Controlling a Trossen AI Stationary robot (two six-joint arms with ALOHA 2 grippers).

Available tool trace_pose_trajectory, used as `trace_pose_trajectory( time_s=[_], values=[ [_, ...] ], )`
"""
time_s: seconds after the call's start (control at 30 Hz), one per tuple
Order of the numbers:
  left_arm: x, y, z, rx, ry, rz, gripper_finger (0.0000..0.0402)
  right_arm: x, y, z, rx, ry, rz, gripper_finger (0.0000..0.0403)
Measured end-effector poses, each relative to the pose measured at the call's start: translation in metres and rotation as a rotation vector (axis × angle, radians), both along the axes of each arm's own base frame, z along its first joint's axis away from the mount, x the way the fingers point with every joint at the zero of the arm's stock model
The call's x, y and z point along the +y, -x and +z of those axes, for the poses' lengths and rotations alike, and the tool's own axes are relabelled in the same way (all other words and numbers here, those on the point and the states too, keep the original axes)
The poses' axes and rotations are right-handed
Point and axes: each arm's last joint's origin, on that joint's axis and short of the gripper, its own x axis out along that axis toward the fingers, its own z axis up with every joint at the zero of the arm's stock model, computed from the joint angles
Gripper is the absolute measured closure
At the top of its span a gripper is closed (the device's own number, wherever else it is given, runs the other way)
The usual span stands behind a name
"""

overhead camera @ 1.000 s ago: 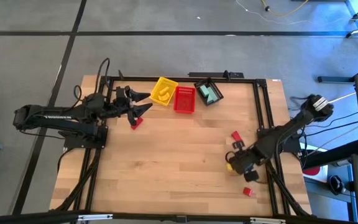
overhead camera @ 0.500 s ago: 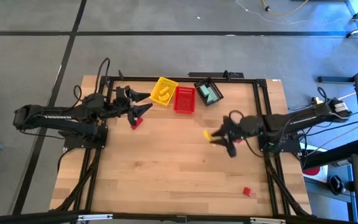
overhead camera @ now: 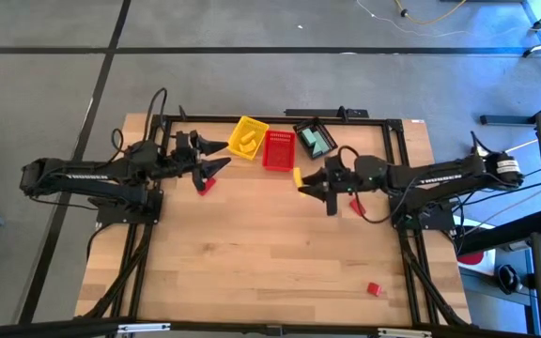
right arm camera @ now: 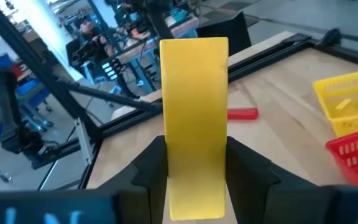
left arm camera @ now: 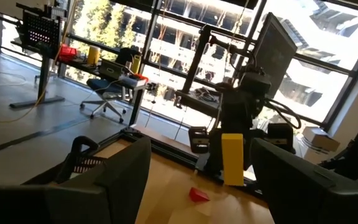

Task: Sort & place blocks by color
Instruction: Put the yellow block into the yellow bin

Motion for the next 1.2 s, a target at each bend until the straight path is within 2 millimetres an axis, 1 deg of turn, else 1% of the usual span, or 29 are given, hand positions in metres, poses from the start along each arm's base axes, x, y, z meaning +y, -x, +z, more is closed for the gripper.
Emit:
trace_pose_trajectory(
  time_s=[0.17,0.3,0.4,0.6,0.73,0.83,0.93,1.03,1.07,1.2],
  values=[
    [0.000,-0.001,0.000,-0.017,0.045,-0.008,0.0134,-0.001,-0.001,-0.001,-0.002,0.004,0.000,0.0277],
    [0.002,-0.013,-0.007,0.014,0.050,-0.008,0.0134,-0.004,-0.004,0.003,-0.055,0.009,-0.013,0.0277],
    [0.003,-0.029,-0.013,0.026,0.048,-0.031,0.0134,-0.008,-0.007,0.003,-0.082,0.024,-0.028,0.0277],
    [0.005,-0.079,-0.013,0.133,0.015,-0.161,0.0134,-0.010,-0.029,0.010,-0.083,0.080,-0.024,0.0277],
    [0.006,-0.108,-0.006,0.149,-0.016,-0.243,0.0134,-0.010,-0.042,0.013,-0.083,0.112,0.007,0.0277],
    [0.006,-0.123,-0.002,0.151,-0.024,-0.303,0.0134,-0.011,-0.046,0.011,-0.071,0.114,0.006,0.0277],
    [0.007,-0.134,0.001,0.149,-0.028,-0.318,0.0134,-0.011,-0.046,0.014,-0.088,0.118,0.007,0.0277],
    [0.008,-0.140,-0.002,0.164,-0.024,-0.320,0.0134,-0.011,-0.046,0.017,-0.116,0.128,0.012,0.0277],
    [0.008,-0.142,-0.003,0.168,-0.022,-0.320,0.0134,-0.011,-0.046,0.017,-0.117,0.133,0.013,0.0277],
    [0.009,-0.145,0.003,0.136,-0.032,-0.319,0.0134,-0.011,-0.046,0.016,-0.103,0.133,0.014,0.0277]
  ],
)
